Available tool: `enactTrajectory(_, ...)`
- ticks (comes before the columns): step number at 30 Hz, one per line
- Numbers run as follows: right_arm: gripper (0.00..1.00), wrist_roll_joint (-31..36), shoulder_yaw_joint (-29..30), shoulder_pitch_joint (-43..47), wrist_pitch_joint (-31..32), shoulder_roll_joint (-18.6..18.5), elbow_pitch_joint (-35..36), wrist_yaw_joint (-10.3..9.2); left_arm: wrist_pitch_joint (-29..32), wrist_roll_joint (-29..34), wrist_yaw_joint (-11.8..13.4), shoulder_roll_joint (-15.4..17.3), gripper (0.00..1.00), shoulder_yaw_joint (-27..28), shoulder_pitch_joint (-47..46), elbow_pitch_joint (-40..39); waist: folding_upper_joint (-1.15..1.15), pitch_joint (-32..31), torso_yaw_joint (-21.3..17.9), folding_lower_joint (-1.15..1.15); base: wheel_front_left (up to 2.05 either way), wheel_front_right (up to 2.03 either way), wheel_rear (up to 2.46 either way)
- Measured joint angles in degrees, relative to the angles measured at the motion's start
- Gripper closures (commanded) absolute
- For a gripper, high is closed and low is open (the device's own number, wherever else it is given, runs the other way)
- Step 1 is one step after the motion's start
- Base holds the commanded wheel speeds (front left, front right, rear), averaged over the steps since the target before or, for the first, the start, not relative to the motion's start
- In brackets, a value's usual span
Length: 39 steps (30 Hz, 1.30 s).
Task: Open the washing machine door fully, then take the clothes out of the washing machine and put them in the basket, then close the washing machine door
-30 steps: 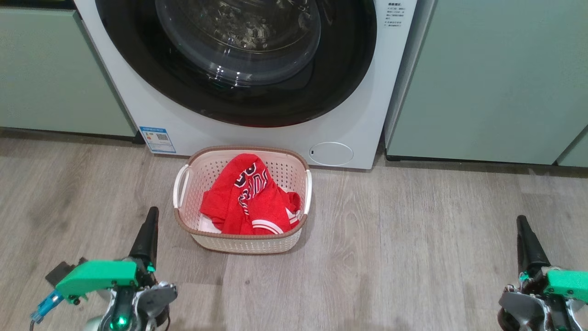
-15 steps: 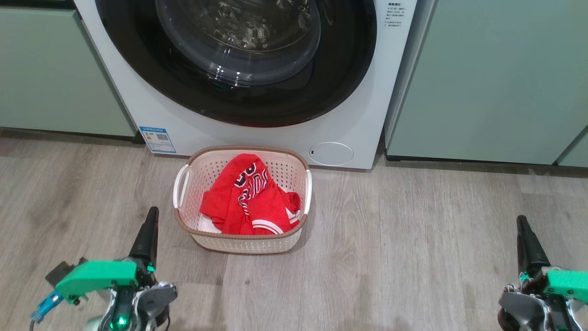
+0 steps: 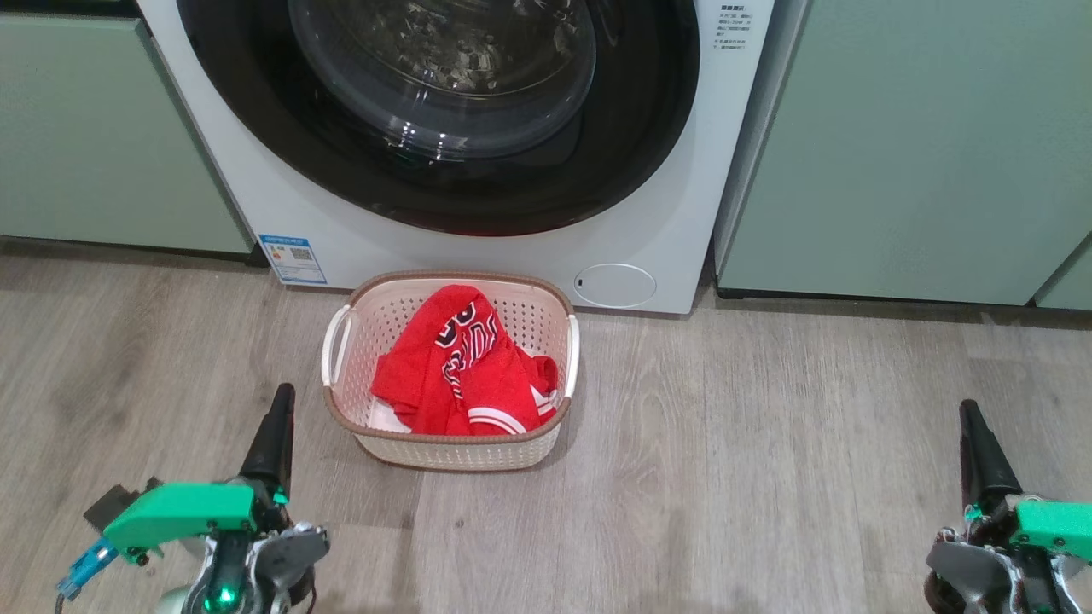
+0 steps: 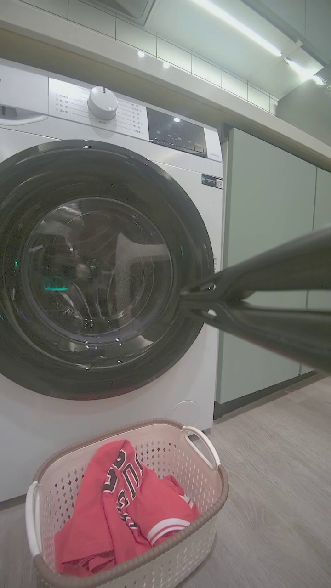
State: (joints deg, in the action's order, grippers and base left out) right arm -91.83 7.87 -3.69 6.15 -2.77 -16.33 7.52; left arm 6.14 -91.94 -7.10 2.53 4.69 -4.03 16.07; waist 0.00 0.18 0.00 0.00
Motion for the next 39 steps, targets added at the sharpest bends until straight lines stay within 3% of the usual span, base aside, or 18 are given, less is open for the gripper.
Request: enactTrajectory(39,1.00,0.0,0.0,0.0,0.0,0.0,0.0,0.00,0.0,0.0,0.0,0.0,1.00,0.0,0.0,0.0,0.00,0.0,0.0,0.00,0.00,0.00,0.00)
